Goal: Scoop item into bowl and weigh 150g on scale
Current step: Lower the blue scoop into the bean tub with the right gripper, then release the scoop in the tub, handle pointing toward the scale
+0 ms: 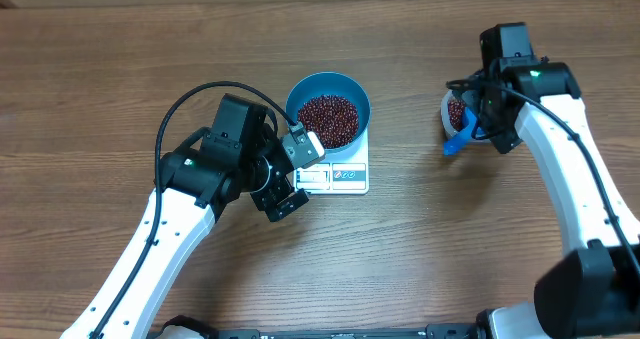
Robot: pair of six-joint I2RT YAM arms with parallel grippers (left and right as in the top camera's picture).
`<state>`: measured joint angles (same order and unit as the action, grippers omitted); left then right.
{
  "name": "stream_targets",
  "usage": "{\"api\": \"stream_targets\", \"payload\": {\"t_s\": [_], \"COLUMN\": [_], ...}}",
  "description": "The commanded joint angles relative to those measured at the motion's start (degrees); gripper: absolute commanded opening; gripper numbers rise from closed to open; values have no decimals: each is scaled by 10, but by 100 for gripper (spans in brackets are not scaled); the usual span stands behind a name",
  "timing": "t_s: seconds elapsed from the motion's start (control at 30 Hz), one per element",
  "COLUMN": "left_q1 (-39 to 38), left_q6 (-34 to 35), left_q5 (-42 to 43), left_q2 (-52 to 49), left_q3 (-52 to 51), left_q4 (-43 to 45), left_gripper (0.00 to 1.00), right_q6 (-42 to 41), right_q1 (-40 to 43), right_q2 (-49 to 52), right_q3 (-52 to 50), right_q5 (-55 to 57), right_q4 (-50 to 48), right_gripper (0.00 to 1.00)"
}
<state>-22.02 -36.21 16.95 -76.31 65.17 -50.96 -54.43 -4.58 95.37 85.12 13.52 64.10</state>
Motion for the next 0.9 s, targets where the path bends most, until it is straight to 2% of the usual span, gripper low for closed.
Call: {"api": "stream_targets", "payload": {"t_s": [0.0,0.1,0.23,0.43,0.5,0.87], "left_q1": [-1,-1,-1,-1,-1,-1], "left_q6": [-11,-11,-11,-11,-11,-11], "left_q5": [5,5,5,5,5,5], "left_q2": [-3,-3,-3,-3,-3,-3], "left_q3": [-3,-3,-3,-3,-3,-3], "left_q4": [2,2,2,2,2,2], "left_gripper": [99,99,99,99,99,99], "right_q6": [18,51,87,281,315,322], "right_q1": [2,2,2,2,2,2], "right_q2": [-50,-74,-98,-105,-105,-105], "right_q3": [1,1,1,1,1,1], "right_q5": [10,10,10,9,10,3], "right_q4": [3,3,7,17,24,24], "right_gripper": [93,93,100,100,100,100]}}
